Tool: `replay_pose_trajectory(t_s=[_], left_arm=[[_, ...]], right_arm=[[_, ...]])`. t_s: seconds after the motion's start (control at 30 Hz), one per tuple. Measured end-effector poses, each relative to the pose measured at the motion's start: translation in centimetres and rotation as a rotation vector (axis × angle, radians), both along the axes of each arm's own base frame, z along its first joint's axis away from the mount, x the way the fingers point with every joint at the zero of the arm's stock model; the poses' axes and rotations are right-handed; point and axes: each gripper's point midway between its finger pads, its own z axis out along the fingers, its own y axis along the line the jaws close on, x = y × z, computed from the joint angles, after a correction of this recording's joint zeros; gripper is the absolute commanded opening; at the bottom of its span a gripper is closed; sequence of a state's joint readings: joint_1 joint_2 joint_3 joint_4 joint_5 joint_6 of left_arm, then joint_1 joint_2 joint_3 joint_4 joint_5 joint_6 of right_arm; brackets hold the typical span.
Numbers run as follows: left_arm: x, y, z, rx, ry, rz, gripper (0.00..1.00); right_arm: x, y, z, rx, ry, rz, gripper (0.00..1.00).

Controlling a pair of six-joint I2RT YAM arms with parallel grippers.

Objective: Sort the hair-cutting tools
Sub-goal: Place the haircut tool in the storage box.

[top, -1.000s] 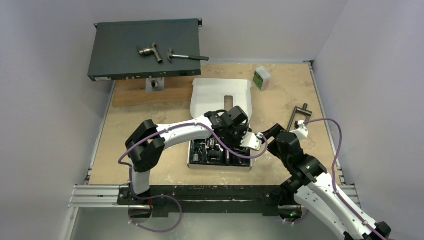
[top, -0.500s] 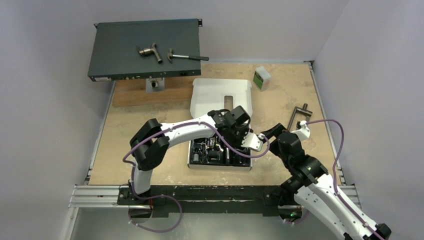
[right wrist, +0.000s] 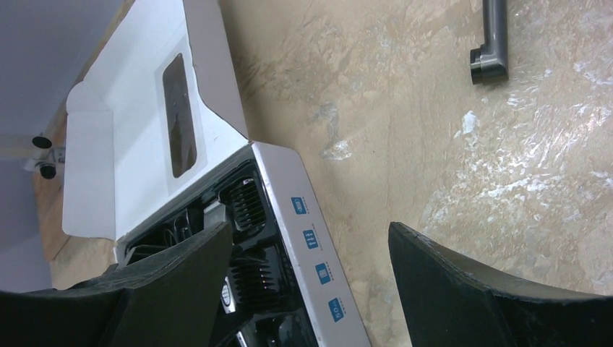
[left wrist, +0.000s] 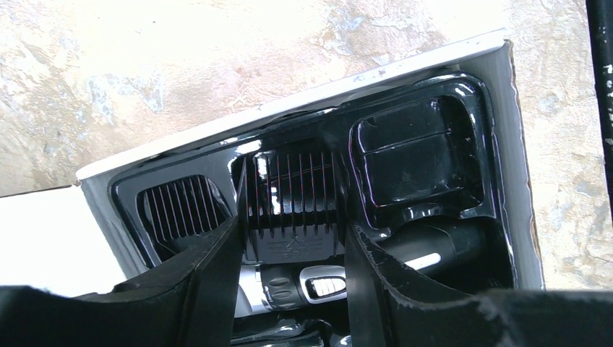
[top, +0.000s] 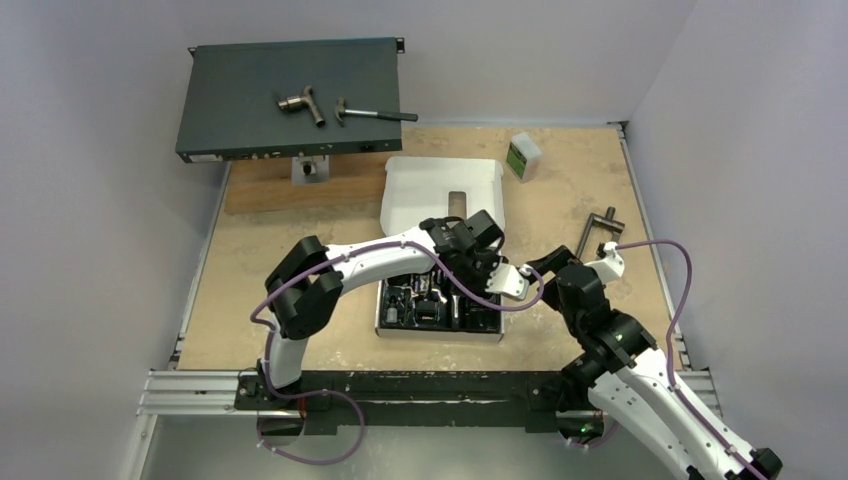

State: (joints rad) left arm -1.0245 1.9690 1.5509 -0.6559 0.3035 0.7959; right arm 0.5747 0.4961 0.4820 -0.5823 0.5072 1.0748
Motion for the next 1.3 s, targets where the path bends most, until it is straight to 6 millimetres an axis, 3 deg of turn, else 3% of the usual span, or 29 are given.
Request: replay_pose_trajectory(t_s=[0.37, 0.77, 0.87, 1.3], left_arm=[[-0.6, 0.4, -0.1, 0.022, 0.032, 0.026, 0.15], [-1.1, 0.6, 0.0, 0.045, 0.062, 0.052, 0.33], [-1.1, 0.6, 0.0, 0.044, 0.064, 0.055, 0.47], [-0.6, 0.2, 0.2, 0.030, 0.039, 0.071, 0.81]], right_arm=[[0.0, 0.0, 0.0, -0.002, 0.002, 0.001, 0.80], [0.0, -0.2, 0.0, -0.006, -0.003, -0.006, 0.80], [0.0, -0.2, 0.0, -0.007, -0.003, -0.007, 0.80], [0.1, -0.7, 0.3, -0.013, -0.019, -0.027, 0.80]])
